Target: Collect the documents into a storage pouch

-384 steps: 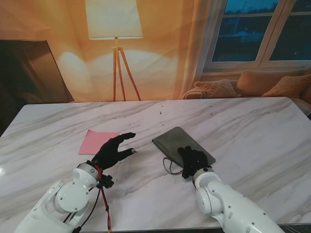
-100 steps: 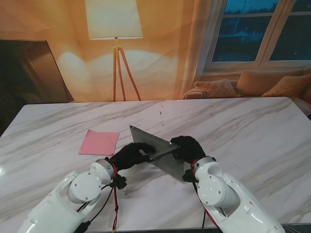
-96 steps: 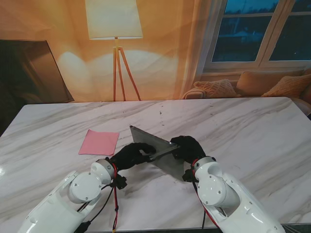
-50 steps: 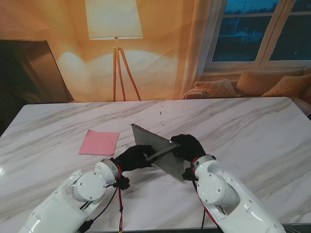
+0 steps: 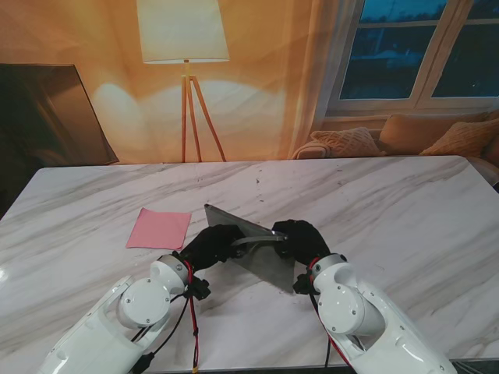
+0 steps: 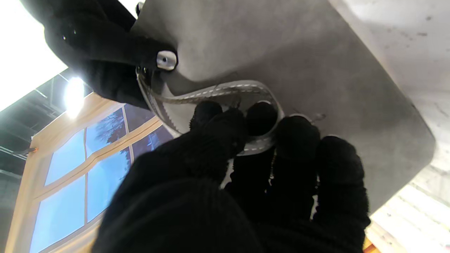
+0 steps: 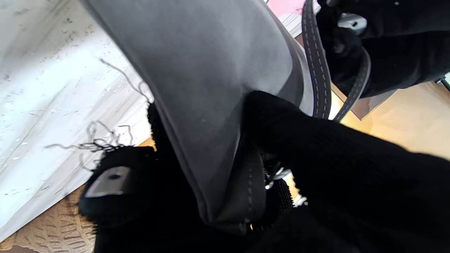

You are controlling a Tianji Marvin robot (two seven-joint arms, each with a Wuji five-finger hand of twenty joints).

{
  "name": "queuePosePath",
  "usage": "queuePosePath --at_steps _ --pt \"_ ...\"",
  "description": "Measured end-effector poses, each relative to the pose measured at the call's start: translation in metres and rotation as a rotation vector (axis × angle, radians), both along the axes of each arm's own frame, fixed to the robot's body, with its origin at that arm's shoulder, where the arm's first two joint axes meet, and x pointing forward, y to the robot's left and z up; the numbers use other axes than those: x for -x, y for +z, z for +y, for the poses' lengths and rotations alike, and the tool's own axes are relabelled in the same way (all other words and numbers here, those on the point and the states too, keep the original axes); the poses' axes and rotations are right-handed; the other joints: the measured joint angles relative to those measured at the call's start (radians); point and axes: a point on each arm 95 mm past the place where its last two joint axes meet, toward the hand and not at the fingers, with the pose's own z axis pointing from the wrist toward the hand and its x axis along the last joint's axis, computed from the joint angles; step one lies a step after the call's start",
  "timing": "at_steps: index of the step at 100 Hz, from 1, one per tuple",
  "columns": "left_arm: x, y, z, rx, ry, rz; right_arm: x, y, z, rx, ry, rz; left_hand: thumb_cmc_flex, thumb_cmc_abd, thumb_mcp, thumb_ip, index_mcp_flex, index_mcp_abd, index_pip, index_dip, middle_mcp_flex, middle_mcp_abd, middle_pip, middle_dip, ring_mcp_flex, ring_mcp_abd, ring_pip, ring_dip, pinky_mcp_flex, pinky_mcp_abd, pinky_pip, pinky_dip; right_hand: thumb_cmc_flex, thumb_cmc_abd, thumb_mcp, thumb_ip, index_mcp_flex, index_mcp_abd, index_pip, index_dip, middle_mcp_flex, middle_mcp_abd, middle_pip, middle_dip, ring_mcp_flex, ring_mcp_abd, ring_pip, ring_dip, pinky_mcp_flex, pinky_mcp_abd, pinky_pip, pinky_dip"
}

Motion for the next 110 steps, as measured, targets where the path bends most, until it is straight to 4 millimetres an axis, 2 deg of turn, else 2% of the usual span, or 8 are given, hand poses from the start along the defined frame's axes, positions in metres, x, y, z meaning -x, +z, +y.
queuePosePath --at_steps 25,34,37,53,64,76,88,110 --pt "0.002 0.015 0.006 -0.001 0.038 -0.078 0.003 -0.007 -0.003 0.009 -0.010 0.010 -0.015 0.000 0.030 0.003 0.000 -0.007 0.014 0.023 0.000 0.008 0.058 -0.005 0.020 0.000 0.064 0.012 0.025 0.006 0.027 0.037 -0.110 -0.138 0.053 -0.022 -0.021 -0.018 0.043 0.013 -0.011 -0.009 0.021 0.011 0.000 -0.016 0.000 0.000 0.000 -0.009 0.000 0.000" --pt "0.002 0.017 0.008 -0.004 0.043 -0.089 0.003 -0.010 -0.004 0.014 -0.009 0.017 -0.024 0.000 0.044 0.010 0.000 -0.004 0.016 0.027 0.001 0.008 0.065 -0.005 0.020 0.000 0.084 0.013 0.031 0.006 0.035 0.051 -0.170 -0.169 0.054 -0.023 -0.032 -0.014 -0.031 0.047 -0.042 -0.007 0.044 0.011 -0.001 -0.022 0.000 0.004 -0.001 -0.013 0.000 0.000" --pt "0.002 0.018 0.008 -0.004 0.045 -0.092 0.003 -0.011 -0.004 0.015 -0.007 0.019 -0.026 -0.002 0.057 0.001 0.001 -0.003 0.022 0.027 0.024 0.009 0.076 -0.005 0.033 0.000 0.088 0.013 0.040 0.011 0.037 0.058 -0.174 -0.188 0.054 -0.023 -0.032 -0.013 -0.050 0.064 -0.044 -0.007 0.047 0.011 -0.008 -0.023 0.000 0.011 -0.003 -0.016 -0.001 0.000" --pt "0.001 0.021 0.012 -0.010 0.060 -0.114 0.004 -0.015 -0.005 0.027 0.006 0.022 -0.052 -0.015 0.094 0.010 0.009 0.001 0.024 0.022 0.054 0.009 0.098 -0.006 0.071 0.000 0.108 0.013 0.075 0.026 0.050 0.073 -0.185 -0.198 0.063 -0.024 -0.032 -0.013 -0.064 0.079 -0.044 -0.008 0.049 0.011 -0.010 -0.023 0.000 0.013 -0.011 -0.017 -0.002 0.000" --pt "0.000 0.025 0.016 -0.015 0.069 -0.127 0.005 -0.016 -0.006 0.014 -0.002 0.022 -0.053 -0.017 0.095 0.010 0.007 0.001 0.024 0.015 0.053 0.008 0.102 -0.008 0.082 0.000 0.123 0.013 0.085 0.031 0.061 0.076 -0.133 -0.058 0.028 -0.037 -0.031 -0.024 0.048 0.024 -0.031 -0.008 0.049 0.011 -0.010 -0.023 0.000 0.013 -0.011 -0.017 -0.002 0.004" --pt "-0.003 0.031 0.020 -0.021 0.076 -0.142 0.006 -0.017 -0.007 -0.067 -0.019 0.056 -0.063 -0.027 0.110 0.008 0.006 0.001 0.024 -0.004 0.055 0.007 0.124 -0.009 0.094 0.000 0.150 0.013 0.106 0.035 0.074 0.087 -0.126 0.064 -0.061 -0.037 -0.031 -0.027 0.060 -0.003 -0.029 -0.001 0.052 0.011 -0.010 -0.014 0.000 0.023 -0.012 -0.010 -0.002 0.005" --pt "-0.005 0.037 0.024 -0.024 0.081 -0.158 0.007 -0.015 -0.007 -0.074 0.008 0.058 -0.072 -0.037 0.116 0.009 0.008 0.001 0.024 -0.036 0.066 0.006 0.158 -0.010 0.124 0.000 0.177 0.014 0.127 0.048 0.091 0.100 -0.129 0.121 -0.106 -0.038 -0.032 -0.027 0.056 -0.004 -0.030 0.002 0.052 0.004 -0.010 -0.008 0.000 0.013 -0.032 -0.006 -0.002 0.011" --pt "-0.009 0.048 0.026 -0.022 0.067 -0.192 0.010 -0.013 -0.009 -0.087 0.071 0.046 -0.072 -0.037 0.107 0.006 0.010 0.001 0.024 -0.086 0.066 0.006 0.196 -0.023 0.144 0.000 0.209 0.014 0.147 0.056 0.109 0.113 -0.149 0.164 -0.143 -0.037 -0.023 -0.027 0.043 -0.009 -0.030 0.006 0.050 0.003 -0.010 0.000 0.000 0.013 -0.058 0.002 -0.002 0.014"
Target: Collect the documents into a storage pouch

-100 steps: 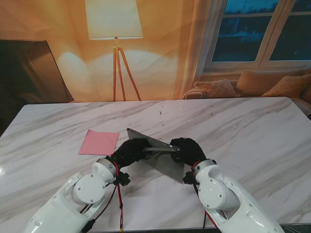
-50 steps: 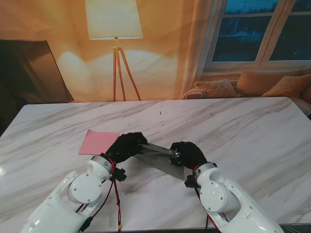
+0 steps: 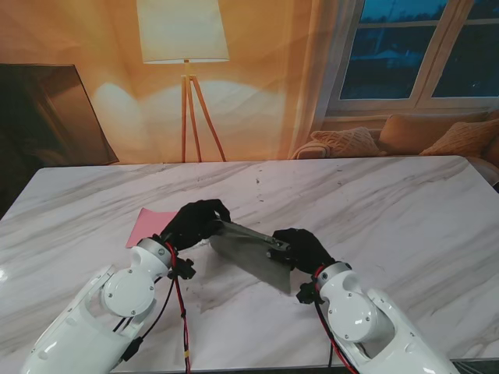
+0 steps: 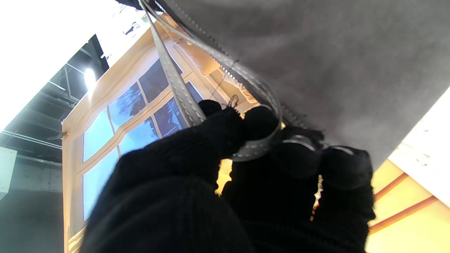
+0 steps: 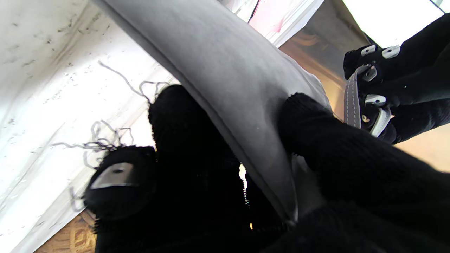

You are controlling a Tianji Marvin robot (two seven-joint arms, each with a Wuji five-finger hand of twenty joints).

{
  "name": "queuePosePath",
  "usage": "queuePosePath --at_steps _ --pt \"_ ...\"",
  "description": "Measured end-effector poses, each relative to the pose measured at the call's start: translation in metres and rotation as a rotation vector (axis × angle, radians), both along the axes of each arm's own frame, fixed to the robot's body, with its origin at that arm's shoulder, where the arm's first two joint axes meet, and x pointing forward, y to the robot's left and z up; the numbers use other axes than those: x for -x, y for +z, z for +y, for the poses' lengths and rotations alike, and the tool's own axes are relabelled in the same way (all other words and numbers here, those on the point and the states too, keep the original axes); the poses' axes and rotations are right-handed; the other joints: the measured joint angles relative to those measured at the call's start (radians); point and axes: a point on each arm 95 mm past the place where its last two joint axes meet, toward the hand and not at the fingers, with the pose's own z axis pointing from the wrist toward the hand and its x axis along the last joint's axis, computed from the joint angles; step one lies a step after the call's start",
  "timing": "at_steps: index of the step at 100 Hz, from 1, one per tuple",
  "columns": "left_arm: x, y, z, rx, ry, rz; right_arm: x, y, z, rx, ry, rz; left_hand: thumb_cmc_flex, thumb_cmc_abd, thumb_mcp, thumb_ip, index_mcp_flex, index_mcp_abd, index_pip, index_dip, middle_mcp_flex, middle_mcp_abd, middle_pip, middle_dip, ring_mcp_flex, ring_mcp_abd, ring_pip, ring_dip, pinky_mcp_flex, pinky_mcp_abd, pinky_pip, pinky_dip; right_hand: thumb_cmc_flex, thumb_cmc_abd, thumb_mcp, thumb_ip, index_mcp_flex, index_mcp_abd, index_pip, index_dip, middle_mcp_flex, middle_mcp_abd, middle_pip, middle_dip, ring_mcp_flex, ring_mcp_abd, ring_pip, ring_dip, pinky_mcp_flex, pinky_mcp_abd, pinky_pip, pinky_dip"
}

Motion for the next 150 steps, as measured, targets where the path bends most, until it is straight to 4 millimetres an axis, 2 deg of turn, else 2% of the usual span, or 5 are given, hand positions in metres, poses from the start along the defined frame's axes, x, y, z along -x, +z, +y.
queuePosePath --at_steps 29,42,54,72,150 --pt "-0.004 0.009 0.001 -0.028 -0.006 -0.018 0.001 0.002 -0.003 -0.008 0.024 -0.026 0.000 0.000 -0.012 0.000 0.001 0.000 0.000 -0.014 0.000 -0.004 0.029 -0.001 0.022 -0.001 0.027 0.001 0.021 0.005 0.015 0.011 0.023 -0.005 -0.015 -0.001 0.026 0.004 -0.007 0.007 0.022 0.004 0.001 -0.002 0.000 0.005 0.000 0.004 0.001 0.004 0.000 0.008" --pt "-0.006 0.013 0.006 -0.051 -0.002 -0.021 0.001 0.001 -0.006 -0.023 0.023 -0.015 0.000 0.000 -0.013 0.000 0.001 0.000 0.000 -0.014 0.012 -0.010 0.048 -0.002 0.050 -0.009 0.061 0.008 0.046 0.012 0.040 0.012 0.023 -0.018 -0.015 -0.004 0.028 0.004 -0.007 0.030 0.040 0.004 0.001 -0.002 0.001 0.012 0.000 0.006 0.007 0.013 0.000 0.008" --pt "-0.007 0.017 0.012 -0.077 0.001 -0.023 0.002 0.002 -0.006 -0.027 0.019 -0.033 0.000 0.000 -0.013 0.000 0.001 0.000 0.000 -0.014 0.012 -0.010 0.053 -0.003 0.051 -0.010 0.068 0.008 0.047 0.012 0.044 0.013 0.023 -0.066 0.006 -0.005 0.064 0.004 -0.008 0.050 0.055 0.004 0.008 -0.002 0.022 0.013 0.000 0.010 0.031 0.021 0.000 0.008" --pt "-0.008 0.018 0.021 -0.100 0.030 -0.020 0.001 0.002 -0.008 -0.014 0.005 -0.052 0.000 0.000 -0.014 0.000 0.001 0.000 0.000 -0.014 0.012 -0.011 0.053 -0.011 0.060 -0.016 0.077 0.008 0.055 0.012 0.050 0.014 0.023 -0.066 0.006 -0.005 0.065 0.004 -0.008 0.068 0.075 0.004 0.018 0.008 0.031 0.014 0.000 0.001 0.043 0.025 0.000 0.008" --pt "0.002 0.012 0.090 -0.225 0.264 -0.032 -0.004 0.002 -0.016 0.042 -0.066 -0.070 -0.001 -0.001 -0.017 0.000 0.001 -0.001 0.000 -0.014 0.012 -0.021 0.053 -0.027 0.060 -0.016 0.080 0.008 0.056 0.012 0.050 0.020 0.023 -0.091 0.024 -0.008 0.101 -0.001 0.005 0.116 0.105 -0.002 0.123 0.056 0.093 0.003 0.077 0.000 0.120 0.025 0.002 -0.005"
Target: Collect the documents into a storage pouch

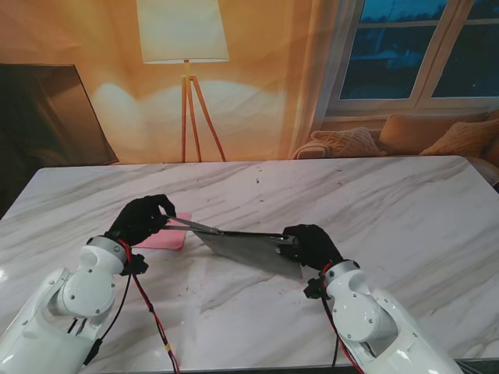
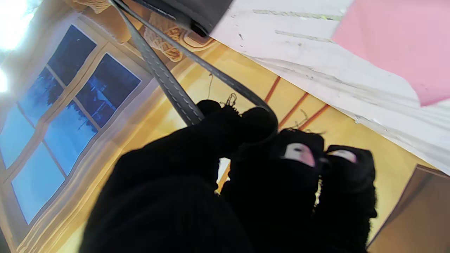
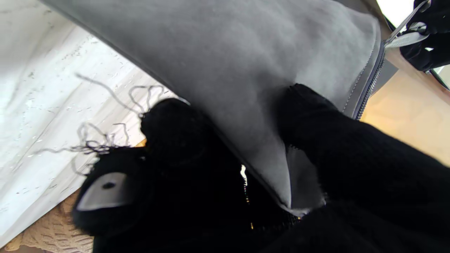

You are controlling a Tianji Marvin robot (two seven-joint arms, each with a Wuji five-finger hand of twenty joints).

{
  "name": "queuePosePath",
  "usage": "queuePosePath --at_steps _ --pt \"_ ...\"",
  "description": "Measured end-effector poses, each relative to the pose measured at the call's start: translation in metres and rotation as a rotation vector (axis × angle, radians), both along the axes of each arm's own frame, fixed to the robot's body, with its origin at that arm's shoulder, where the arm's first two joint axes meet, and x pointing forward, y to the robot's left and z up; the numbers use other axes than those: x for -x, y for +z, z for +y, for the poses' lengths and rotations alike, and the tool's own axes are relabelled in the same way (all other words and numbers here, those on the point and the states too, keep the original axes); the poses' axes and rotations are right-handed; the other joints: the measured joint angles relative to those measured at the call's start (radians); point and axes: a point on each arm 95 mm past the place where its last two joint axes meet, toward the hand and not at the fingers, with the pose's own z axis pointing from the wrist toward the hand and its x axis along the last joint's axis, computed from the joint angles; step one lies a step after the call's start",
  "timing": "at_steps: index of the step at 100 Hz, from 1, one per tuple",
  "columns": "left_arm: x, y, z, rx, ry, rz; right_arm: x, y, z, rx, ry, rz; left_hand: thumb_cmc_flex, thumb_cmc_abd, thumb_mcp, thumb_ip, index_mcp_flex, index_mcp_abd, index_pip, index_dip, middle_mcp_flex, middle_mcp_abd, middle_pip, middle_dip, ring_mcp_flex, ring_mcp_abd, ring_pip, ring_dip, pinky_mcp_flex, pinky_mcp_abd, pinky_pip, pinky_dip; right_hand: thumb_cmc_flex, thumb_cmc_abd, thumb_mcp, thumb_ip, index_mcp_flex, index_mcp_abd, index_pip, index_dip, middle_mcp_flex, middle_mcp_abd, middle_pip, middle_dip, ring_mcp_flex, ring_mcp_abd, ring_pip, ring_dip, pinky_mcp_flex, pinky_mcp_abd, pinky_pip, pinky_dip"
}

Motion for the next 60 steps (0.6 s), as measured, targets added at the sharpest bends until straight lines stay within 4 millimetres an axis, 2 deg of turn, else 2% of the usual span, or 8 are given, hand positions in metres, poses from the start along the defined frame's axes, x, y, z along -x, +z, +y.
queuePosePath --at_steps 3,30,38,47,60 --pt "0.001 0.000 0.003 -0.011 0.007 -0.002 0.000 0.000 0.000 0.001 -0.003 0.001 0.000 0.000 0.000 0.000 0.000 0.000 0.000 0.000 0.000 -0.001 0.000 0.000 0.000 0.000 0.000 0.000 0.000 0.000 0.000 0.000 0.000 -0.001 0.003 -0.011 0.000 0.000 0.000 0.000 0.001 -0.001 0.007 0.003 0.001 -0.002 0.011 0.000 0.007 0.000 0.001 -0.003" --pt "0.003 0.002 0.028 -0.046 0.076 -0.001 -0.003 0.000 0.002 0.000 -0.022 0.018 -0.001 0.000 -0.003 0.000 0.000 -0.001 -0.001 0.000 0.000 -0.003 0.000 0.000 0.000 0.000 0.000 0.000 0.000 0.000 0.000 0.000 0.000 -0.025 0.035 -0.012 0.012 0.015 0.011 0.011 0.023 -0.006 0.037 0.045 0.049 -0.011 0.050 -0.002 0.068 0.000 0.012 -0.039" --pt "0.003 0.003 0.034 -0.069 0.094 -0.005 -0.003 0.000 0.003 0.006 -0.030 0.023 -0.001 0.000 -0.003 0.000 0.000 -0.001 -0.001 0.000 0.000 -0.003 0.000 0.000 0.000 0.000 0.000 0.000 0.000 0.000 0.000 0.000 0.000 -0.025 0.035 -0.012 0.012 0.015 0.010 0.028 0.033 -0.007 0.037 0.083 0.064 -0.013 0.062 -0.013 0.088 0.000 0.015 -0.063" --pt "0.003 0.004 0.041 -0.079 0.112 -0.005 -0.004 0.000 0.005 -0.004 -0.052 0.035 -0.010 0.000 -0.011 0.000 0.000 -0.013 -0.002 0.000 0.000 -0.021 0.000 0.000 0.000 0.000 0.000 0.000 0.000 0.000 0.000 0.000 0.000 -0.025 0.035 -0.024 0.012 0.015 0.009 0.032 0.033 -0.007 0.035 0.087 0.073 -0.013 0.063 -0.014 0.097 0.000 0.018 -0.067" --pt "0.003 0.005 0.048 -0.080 0.134 -0.004 -0.006 0.001 0.008 -0.034 -0.065 0.053 -0.011 0.000 -0.011 0.000 0.000 -0.013 -0.003 0.000 0.000 -0.022 0.000 -0.001 0.000 0.000 0.000 0.000 0.000 0.000 0.000 0.000 0.000 -0.026 0.035 -0.034 0.027 0.016 0.011 0.040 0.034 -0.007 0.034 0.095 0.074 -0.013 0.064 -0.014 0.100 0.000 0.022 -0.068"
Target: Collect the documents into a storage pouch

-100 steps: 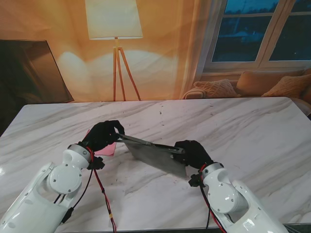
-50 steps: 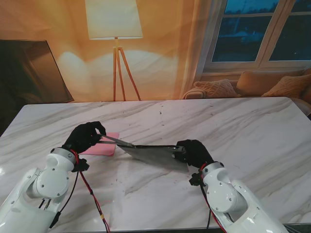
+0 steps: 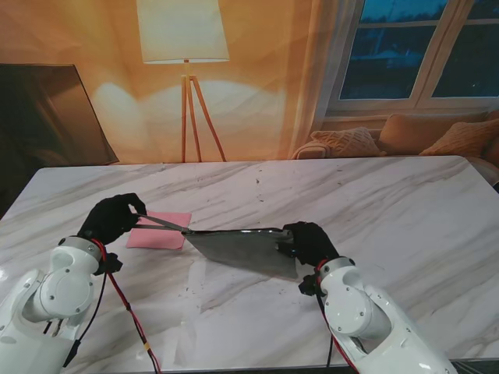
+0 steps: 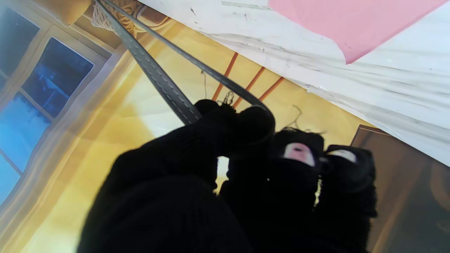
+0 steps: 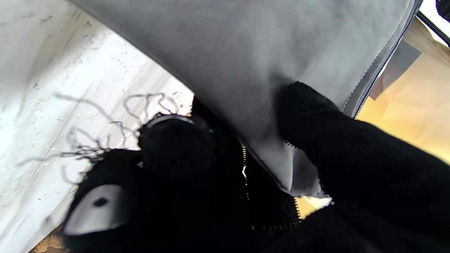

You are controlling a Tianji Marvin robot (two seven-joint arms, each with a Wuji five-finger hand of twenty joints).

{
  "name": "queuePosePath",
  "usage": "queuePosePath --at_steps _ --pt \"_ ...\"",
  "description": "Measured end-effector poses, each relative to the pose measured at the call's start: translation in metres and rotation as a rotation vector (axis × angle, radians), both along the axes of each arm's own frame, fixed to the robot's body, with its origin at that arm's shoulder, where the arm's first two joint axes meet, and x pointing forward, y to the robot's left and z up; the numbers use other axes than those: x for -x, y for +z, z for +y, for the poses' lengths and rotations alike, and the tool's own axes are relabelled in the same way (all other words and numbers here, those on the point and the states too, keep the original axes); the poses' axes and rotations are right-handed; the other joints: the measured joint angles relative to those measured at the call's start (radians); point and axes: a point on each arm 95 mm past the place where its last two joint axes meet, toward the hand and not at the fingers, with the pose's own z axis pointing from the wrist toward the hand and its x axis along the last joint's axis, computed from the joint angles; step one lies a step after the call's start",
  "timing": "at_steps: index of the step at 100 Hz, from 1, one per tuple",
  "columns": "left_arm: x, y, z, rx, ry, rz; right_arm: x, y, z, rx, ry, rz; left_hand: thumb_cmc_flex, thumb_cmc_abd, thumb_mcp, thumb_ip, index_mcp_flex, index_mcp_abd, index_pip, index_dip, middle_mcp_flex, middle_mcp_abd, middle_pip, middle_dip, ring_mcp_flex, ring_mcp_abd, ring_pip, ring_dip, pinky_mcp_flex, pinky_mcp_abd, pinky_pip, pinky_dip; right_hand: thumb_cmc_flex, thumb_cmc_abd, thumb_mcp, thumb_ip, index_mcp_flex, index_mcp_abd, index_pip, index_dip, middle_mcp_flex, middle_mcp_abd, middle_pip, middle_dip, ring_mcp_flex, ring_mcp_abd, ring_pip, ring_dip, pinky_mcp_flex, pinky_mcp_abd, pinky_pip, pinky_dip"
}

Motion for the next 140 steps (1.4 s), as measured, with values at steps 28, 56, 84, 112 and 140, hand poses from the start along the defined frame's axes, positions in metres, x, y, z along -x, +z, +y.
queuePosePath --at_steps 28,56,84,112,140 --pt "0.000 -0.001 0.005 -0.002 0.007 0.014 -0.001 0.001 0.000 -0.010 -0.010 0.000 0.013 0.001 -0.039 0.000 0.001 0.002 -0.044 -0.022 -0.002 0.000 -0.106 -0.008 -0.097 0.016 -0.170 -0.028 -0.120 -0.026 -0.095 -0.032 0.011 0.000 0.003 0.000 0.001 0.000 0.014 0.005 0.008 0.000 -0.001 0.007 0.002 0.000 0.008 0.000 0.003 0.000 0.000 -0.008" --pt "0.005 -0.007 0.002 0.015 -0.034 0.080 -0.001 0.000 -0.001 -0.014 -0.014 0.005 -0.133 -0.017 -0.021 0.000 -0.017 0.052 -0.136 -0.059 -0.089 0.033 -0.316 -0.038 -0.254 0.043 -0.416 -0.074 -0.278 -0.057 -0.214 -0.161 0.010 0.000 0.012 0.001 0.001 0.008 0.014 0.005 0.008 0.000 -0.001 0.011 0.002 0.000 0.008 -0.007 0.003 0.000 0.000 -0.009" --pt "0.020 -0.011 0.002 -0.041 -0.130 0.120 0.000 -0.002 -0.001 -0.024 -0.021 0.007 -0.352 0.029 -0.051 0.046 -0.095 0.059 -0.421 -0.037 -0.378 0.010 -0.578 -0.342 -0.520 0.038 -0.841 -0.241 -0.495 -0.147 -0.515 -0.334 0.010 0.000 0.021 0.001 0.001 0.008 0.014 0.001 0.008 0.000 -0.003 0.011 0.001 0.001 0.008 -0.007 0.003 0.000 0.000 -0.009" --pt "0.029 -0.009 -0.001 -0.029 -0.153 0.126 0.001 -0.002 -0.001 -0.039 -0.020 0.002 -0.393 0.068 -0.147 0.057 -0.204 0.065 -0.685 -0.173 -0.500 -0.004 -0.699 -0.445 -0.603 0.000 -1.051 -0.340 -0.555 -0.168 -0.721 -0.351 0.010 0.000 0.021 0.001 0.001 0.008 0.014 -0.006 0.008 0.000 -0.007 0.011 0.001 0.001 0.008 -0.007 -0.001 0.000 0.000 -0.009" --pt "0.025 -0.016 -0.015 -0.030 -0.210 0.201 0.004 -0.005 -0.001 -0.043 -0.014 0.003 -0.400 0.079 -0.182 0.060 -0.344 0.063 -0.833 -0.230 -0.620 -0.030 -0.784 -0.519 -0.690 -0.033 -1.185 -0.416 -0.579 -0.189 -0.862 -0.354 0.011 0.009 0.021 0.002 0.001 0.008 0.014 -0.007 0.008 0.000 -0.007 0.010 0.000 0.002 0.008 -0.007 -0.010 0.000 0.000 -0.009"
